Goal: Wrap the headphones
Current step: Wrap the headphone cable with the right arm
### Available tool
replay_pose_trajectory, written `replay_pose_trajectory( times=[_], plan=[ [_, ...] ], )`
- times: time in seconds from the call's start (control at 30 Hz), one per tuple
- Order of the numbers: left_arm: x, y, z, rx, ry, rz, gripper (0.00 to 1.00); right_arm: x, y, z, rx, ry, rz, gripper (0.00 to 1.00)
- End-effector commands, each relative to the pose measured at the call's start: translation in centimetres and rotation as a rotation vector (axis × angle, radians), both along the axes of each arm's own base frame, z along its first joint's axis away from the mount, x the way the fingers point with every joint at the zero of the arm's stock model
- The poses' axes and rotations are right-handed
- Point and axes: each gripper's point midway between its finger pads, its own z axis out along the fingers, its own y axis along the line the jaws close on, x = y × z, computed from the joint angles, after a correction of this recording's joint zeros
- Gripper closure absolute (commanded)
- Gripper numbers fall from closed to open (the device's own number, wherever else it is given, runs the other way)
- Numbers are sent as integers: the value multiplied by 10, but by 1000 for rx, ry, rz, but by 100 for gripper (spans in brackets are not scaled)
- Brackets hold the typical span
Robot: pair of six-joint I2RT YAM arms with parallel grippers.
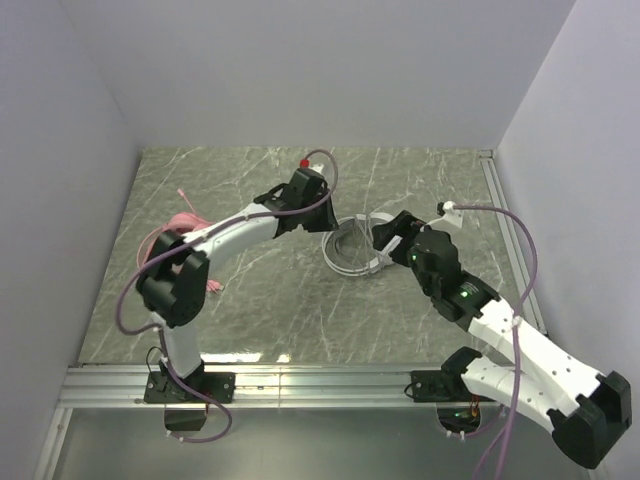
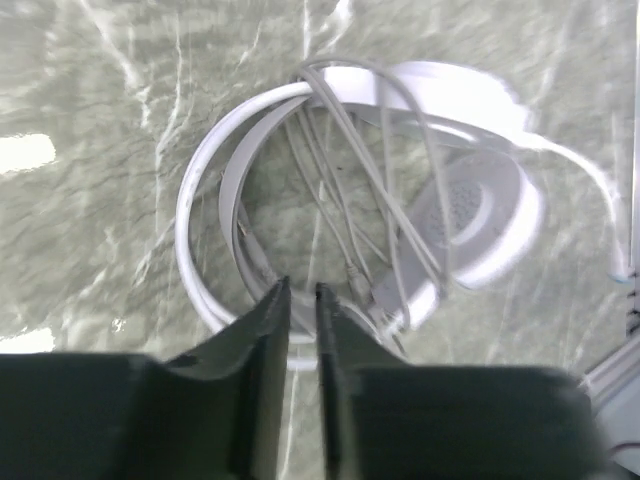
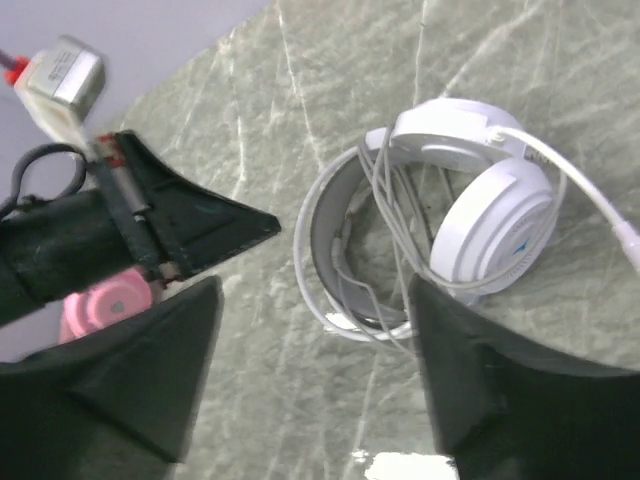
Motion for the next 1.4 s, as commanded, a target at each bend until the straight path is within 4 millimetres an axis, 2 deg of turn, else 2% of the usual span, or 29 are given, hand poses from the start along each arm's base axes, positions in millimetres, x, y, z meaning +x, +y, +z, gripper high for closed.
replay_pose_trajectory(
  times=[0.0, 0.03, 0.07, 0.1, 0.13, 0.17, 0.2, 0.23, 0.27, 0.3, 0.33, 0.37, 0.4, 0.47, 0.5, 0.53, 0.57, 0.6, 0.67, 0.7, 0.83, 0.87, 0.9, 1.0, 1.13, 1.37],
  plan=[
    [-4, 20, 56, -28, -143, 28, 77, -7, -9, 24, -29, -106, 32, 6],
    [-6, 26, 61, -26, -163, 45, 73, -10, -14, 26, -46, -115, 23, 5],
    [-16, 35, 50, -13, -152, 46, 61, -12, -18, 29, -51, -128, 19, 4],
    [-22, 41, 71, -50, -198, 49, 52, -17, -27, 34, -58, -143, -2, 2],
    [-26, 43, 80, -77, -229, 53, 41, -20, -32, 36, -74, -149, -10, 2],
    [-26, 53, 85, -75, -262, 88, 26, -22, -36, 39, -79, -157, -23, 1],
    [-38, 65, 91, -87, -286, 99, 4, -27, -44, 43, -89, -169, -39, 1],
    [-41, 71, 98, -100, -313, 113, 1, -29, -47, 45, -95, -177, -39, 0],
    [-46, 82, 92, -82, -319, 142, 1, -31, -49, 46, -99, -185, -39, 0],
    [-54, 91, 112, -115, -364, 155, 1, -36, -53, 52, -91, -207, -41, 0],
    [-59, 96, 118, -127, -381, 164, 1, -39, -56, 51, -98, -211, -41, 0],
    [-65, 104, 114, -120, -386, 177, 1, -42, -57, 52, -99, -218, -36, 0],
    [-73, 113, 132, -155, -428, 192, 1, -47, -60, 59, -84, -244, -32, 0],
    [-82, 124, 141, -177, -466, 213, 1, -52, -63, 59, -90, -253, -23, 0],
    [-92, 138, 147, -191, -506, 239, 1, -57, -65, 64, -84, -275, -17, 0],
    [-98, 145, 150, -197, -529, 247, 1, -61, -67, 63, -106, -274, -4, 0],
    [-103, 154, 141, -184, -535, 262, 1, -63, -70, 64, -111, -276, -9, 0],
    [-113, 166, 156, -220, -583, 283, 1, -68, -74, 67, -108, -289, -11, 0],
    [-120, 183, 152, -216, -600, 341, 1, -75, -83, 66, -119, -284, -28, 0],
    [-130, 192, 160, -247, -624, 353, 1, -80, -87, 70, -100, -301, -32, 0],
    [-147, 214, 164, -316, -650, 424, 1, -90, -90, 78, -80, -341, -15, 0],
    [-150, 216, 158, -314, -653, 425, 1, -92, -92, 78, -78, -342, -20, 0],
    [-155, 221, 164, -349, -674, 441, 1, -93, -94, 77, -77, -339, -21, 0],
    [-162, 227, 166, -402, -684, 460, 1, -97, -91, 73, -73, -324, 0, 0],
    [-165, 225, 160, -425, -678, 448, 1, -100, -94, 67, -72, -308, -3, 0],
    [-164, 221, 153, -403, -652, 435, 1, -104, -96, 72, -61, -323, -4, 0]
  ],
)
